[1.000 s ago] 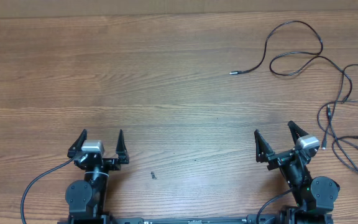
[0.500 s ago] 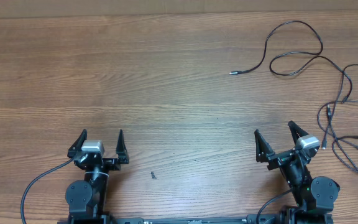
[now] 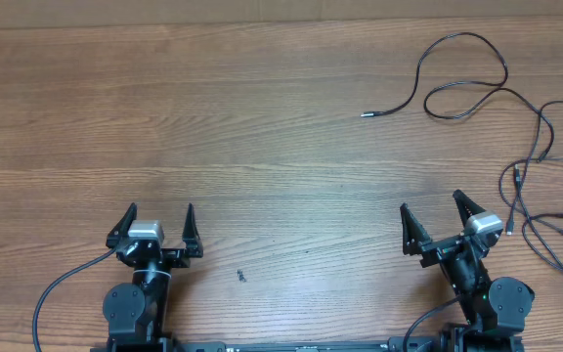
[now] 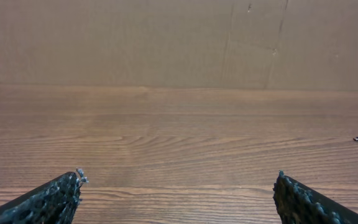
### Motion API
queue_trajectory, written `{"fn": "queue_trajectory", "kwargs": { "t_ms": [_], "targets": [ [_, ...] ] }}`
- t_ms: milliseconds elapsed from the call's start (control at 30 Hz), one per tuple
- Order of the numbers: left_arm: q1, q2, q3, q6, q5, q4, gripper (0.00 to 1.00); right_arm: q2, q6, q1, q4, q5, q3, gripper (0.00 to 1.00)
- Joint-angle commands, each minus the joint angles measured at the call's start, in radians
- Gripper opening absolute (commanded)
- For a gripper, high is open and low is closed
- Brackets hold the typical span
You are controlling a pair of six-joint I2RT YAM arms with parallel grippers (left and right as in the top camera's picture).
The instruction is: Untangle cables
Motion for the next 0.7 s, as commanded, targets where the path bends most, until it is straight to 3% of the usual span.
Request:
{"fn": "queue_trajectory", "kwargs": {
  "t_ms": [0,100,133,200,233,667],
  "targets": [
    [-0.002,-0.008,-0.003,-0.007,-0.004,-0.003,0.99,-0.009,-0.004,0.006,0.008,0.01,-0.011,1.0],
    [-0.002,-0.008,-0.003,-0.007,-0.004,-0.003,0.99,-0.009,-0.005,0.006,0.008,0.028,-0.011,1.0],
    [-0.002,-0.008,-0.003,-0.007,-0.004,-0.003,1.0,-0.009,-0.004,0.005,0.005,0.043,-0.011,0.87],
    [-0.002,-0.008,-0.003,-0.007,-0.004,-0.003,0.99,-0.009,-0.005,0.005,0.005,0.043,-0.011,0.79],
    [-0.002,-0.008,-0.003,-0.007,-0.004,-0.003,0.99,-0.009,-0.004,0.005,0.005,0.043,-0.011,1.0],
    [-0.002,-0.008,-0.003,-0.007,-0.004,-0.003,1.0,-0.008,-0.031,0.005,0.005,0.054,-0.011,1.0]
  ]
}}
